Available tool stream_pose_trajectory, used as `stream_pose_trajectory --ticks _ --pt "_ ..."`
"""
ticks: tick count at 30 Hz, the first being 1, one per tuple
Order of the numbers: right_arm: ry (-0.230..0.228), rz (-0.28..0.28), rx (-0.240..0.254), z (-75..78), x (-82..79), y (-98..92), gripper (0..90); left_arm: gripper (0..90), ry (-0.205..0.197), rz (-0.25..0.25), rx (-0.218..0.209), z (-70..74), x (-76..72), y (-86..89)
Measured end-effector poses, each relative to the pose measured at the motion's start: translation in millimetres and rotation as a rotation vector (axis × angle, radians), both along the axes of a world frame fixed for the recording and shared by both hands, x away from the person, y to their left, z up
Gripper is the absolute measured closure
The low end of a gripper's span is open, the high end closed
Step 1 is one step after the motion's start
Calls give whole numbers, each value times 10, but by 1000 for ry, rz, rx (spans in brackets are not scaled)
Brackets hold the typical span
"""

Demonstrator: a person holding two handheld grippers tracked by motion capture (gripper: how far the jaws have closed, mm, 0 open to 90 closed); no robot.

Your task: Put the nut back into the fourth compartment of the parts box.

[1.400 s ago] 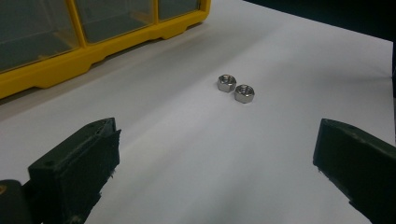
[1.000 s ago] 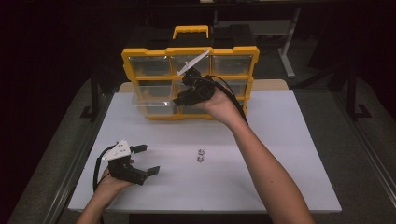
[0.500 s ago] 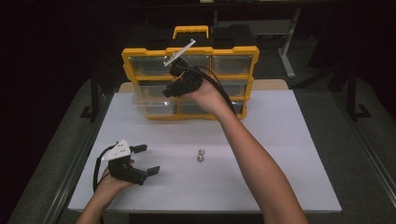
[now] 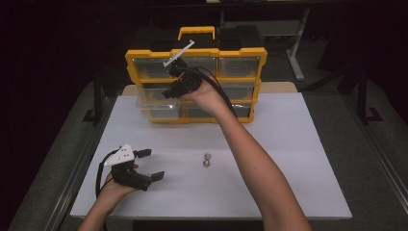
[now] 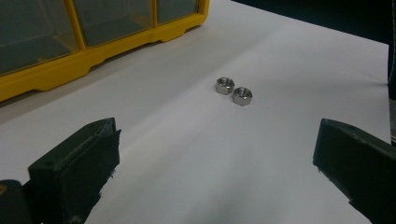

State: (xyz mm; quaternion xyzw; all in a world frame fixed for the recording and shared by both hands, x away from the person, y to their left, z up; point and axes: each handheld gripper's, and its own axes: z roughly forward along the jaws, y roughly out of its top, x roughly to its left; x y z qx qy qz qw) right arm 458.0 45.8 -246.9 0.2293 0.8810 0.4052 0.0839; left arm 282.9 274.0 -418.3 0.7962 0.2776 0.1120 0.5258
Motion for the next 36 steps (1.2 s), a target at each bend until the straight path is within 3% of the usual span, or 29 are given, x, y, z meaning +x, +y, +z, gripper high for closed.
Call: stream_pose_trajectory --ticks 4,10,23,36 --pt "-17 -16 6 16 -16 -35 365 2 0 0 -1 -2 2 0" --pt "-10 -34 23 8 -34 -166 315 2 2 2 1 -3 -2 -7" --pt "-25 -23 17 -124 -185 -494 281 2 -9 -13 27 0 9 -1" --pt "-29 -11 27 -382 -350 -720 277 2 -4 -12 19 -9 5 -12"
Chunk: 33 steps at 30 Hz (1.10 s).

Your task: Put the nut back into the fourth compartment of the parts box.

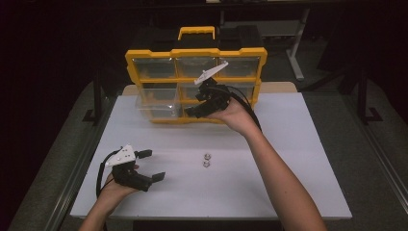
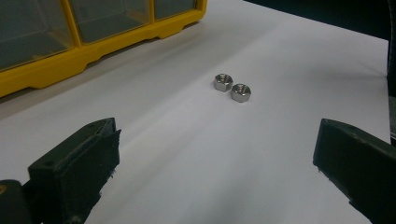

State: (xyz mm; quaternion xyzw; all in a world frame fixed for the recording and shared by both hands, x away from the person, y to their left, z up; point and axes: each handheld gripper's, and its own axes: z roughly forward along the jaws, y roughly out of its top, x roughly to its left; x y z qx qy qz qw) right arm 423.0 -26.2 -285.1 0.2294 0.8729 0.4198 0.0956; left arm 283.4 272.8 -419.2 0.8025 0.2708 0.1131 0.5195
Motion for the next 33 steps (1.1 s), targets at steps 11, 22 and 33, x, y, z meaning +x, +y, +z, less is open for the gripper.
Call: stream_pose_trajectory --ticks 11,22,33 --pt "24 -11 21 -203 -137 -121 266 2 11 13 -13 1 -13 -2" --pt "62 -40 -4 -502 -229 -159 207 2 6 6 -5 -6 -2 1" --pt "95 -44 -25 -720 -334 -209 198 2 4 3 4 -7 -10 3"
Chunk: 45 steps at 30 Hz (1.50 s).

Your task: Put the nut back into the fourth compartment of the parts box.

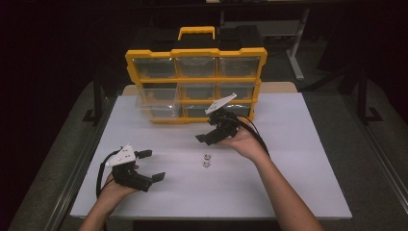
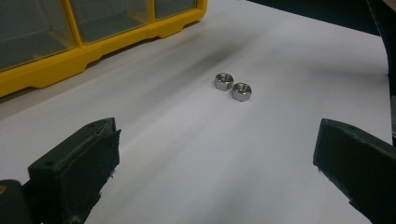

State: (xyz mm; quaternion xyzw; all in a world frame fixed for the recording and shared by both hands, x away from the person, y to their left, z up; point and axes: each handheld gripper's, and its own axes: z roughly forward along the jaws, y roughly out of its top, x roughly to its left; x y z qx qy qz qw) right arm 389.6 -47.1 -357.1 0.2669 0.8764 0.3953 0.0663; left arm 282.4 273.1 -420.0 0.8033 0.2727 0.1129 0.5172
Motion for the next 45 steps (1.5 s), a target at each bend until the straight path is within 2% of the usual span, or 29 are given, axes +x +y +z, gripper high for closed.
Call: stream_pose_trajectory --ticks 9,11,17,21,29,31,41,42,45 --pt "32 0 4 -229 -74 -19 223 2 -4 0 0 -5 -5 -3" --pt "46 3 -17 -290 -73 -14 226 2 -2 0 -2 -8 -6 -9" --pt "77 18 -53 -438 -89 -24 337 2 -2 0 -2 -12 -8 -14" --pt "68 56 -94 -514 -80 -24 415 2 5 -4 0 -31 -14 -25" --pt "102 96 -113 -610 -33 -19 532 2 3 -6 1 -32 -10 -28" --pt "93 111 -121 -637 -13 -24 554 2 8 -5 -1 -35 -12 -32" --pt "122 128 -145 -707 -7 12 619 2 7 -10 1 -39 -7 -39" --pt "111 136 -143 -716 4 14 627 2 7 -9 0 -38 -8 -37" --pt "115 134 -149 -726 5 21 636 2 4 -9 2 -36 -5 -34"
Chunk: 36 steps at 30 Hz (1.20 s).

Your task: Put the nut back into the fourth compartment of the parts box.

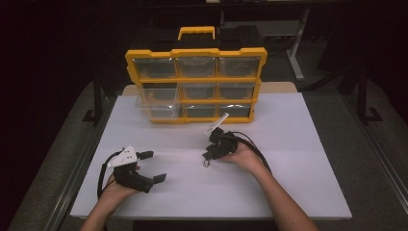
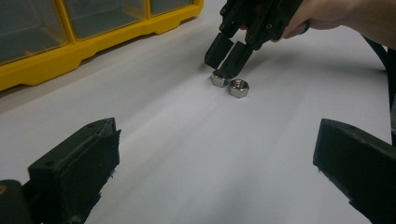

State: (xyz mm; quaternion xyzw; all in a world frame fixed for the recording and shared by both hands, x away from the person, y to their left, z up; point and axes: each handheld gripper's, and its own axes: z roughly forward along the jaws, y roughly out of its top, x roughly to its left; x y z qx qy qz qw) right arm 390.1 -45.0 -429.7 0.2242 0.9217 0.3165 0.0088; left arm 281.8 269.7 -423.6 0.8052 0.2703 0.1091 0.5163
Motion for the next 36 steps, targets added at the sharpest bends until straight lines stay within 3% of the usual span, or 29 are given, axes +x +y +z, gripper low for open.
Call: stream_pose_trajectory --ticks 14,20,29,33,36 --pt "14 -6 -16 -62 15 36 669 2 -3 -4 9 3 2 6" --pt "-2 -3 -26 -63 -3 54 675 2 -6 -4 11 6 2 9" --pt "-21 -18 -52 -44 -35 83 691 2 -6 -4 10 7 1 7" --pt "-8 -27 -49 -18 -20 75 691 2 -4 -3 8 4 2 4" --pt "-22 -23 -33 34 -7 70 691 2 -4 -2 9 5 4 6"
